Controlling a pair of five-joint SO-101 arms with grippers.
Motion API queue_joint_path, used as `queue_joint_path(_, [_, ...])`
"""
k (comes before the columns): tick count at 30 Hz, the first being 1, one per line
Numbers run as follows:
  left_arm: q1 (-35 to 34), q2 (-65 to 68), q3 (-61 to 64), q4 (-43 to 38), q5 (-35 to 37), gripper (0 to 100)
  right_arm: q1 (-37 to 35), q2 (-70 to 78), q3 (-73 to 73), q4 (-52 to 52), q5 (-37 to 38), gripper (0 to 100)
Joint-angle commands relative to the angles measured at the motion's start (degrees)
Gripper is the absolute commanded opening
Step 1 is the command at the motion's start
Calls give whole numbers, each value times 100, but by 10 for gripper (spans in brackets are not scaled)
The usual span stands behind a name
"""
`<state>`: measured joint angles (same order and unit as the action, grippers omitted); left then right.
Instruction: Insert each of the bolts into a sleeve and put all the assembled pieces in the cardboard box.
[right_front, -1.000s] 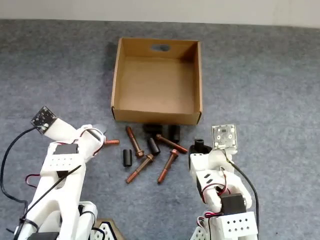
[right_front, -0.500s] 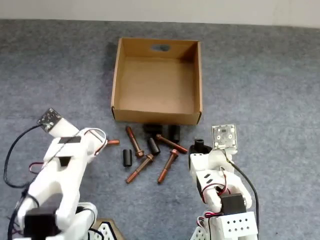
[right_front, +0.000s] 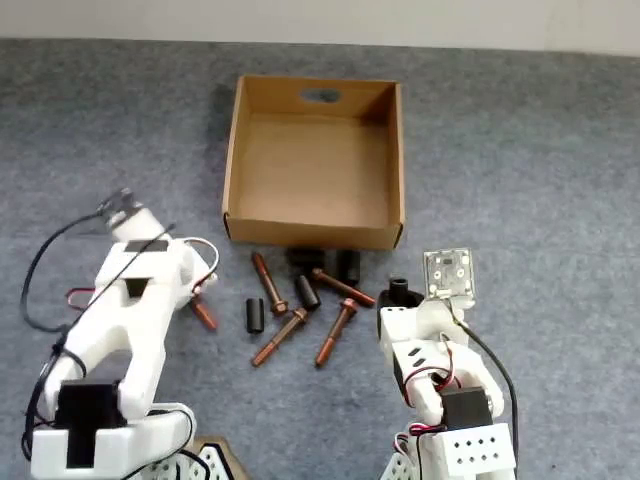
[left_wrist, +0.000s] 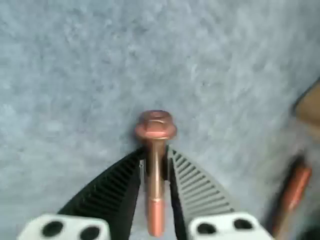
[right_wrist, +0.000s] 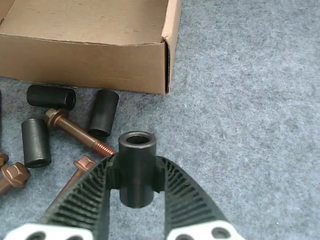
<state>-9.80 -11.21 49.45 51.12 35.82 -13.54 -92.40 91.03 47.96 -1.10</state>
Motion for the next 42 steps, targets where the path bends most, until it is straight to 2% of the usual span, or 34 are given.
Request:
queue_joint_path(1, [-22,-22,-831,1196,-1196,5,57,-92,-22,22,-9,5])
queue_joint_path(6, [470,40,-1455,2488,-3824,10,57,-92,-22,22,-9,5])
queue_joint_path(8, [646,40,-1341,2426,-4818,10,57,-92,-22,22,-9,5])
queue_joint_path(10, [848,40,-1130,2224,-5319,10,57,-92,-22,22,-9,5])
queue_joint_path(18, [1648,-13,-558,1477,-5345,11,57,-92,-31,22,-9,5])
queue_joint_path(20, [1798,31,-576,1459,-5327,38,57,-92,-31,22,-9,5])
queue_joint_path(24, [1631,31,-611,1459,-5037,133,57,-92,-31,22,-9,5])
queue_joint_path(29, [1402,40,-567,1055,-5055,109,57,-92,-31,22,-9,5])
queue_joint_path(42, [1420,163,-338,598,-5081,112,57,-92,-31,22,-9,5])
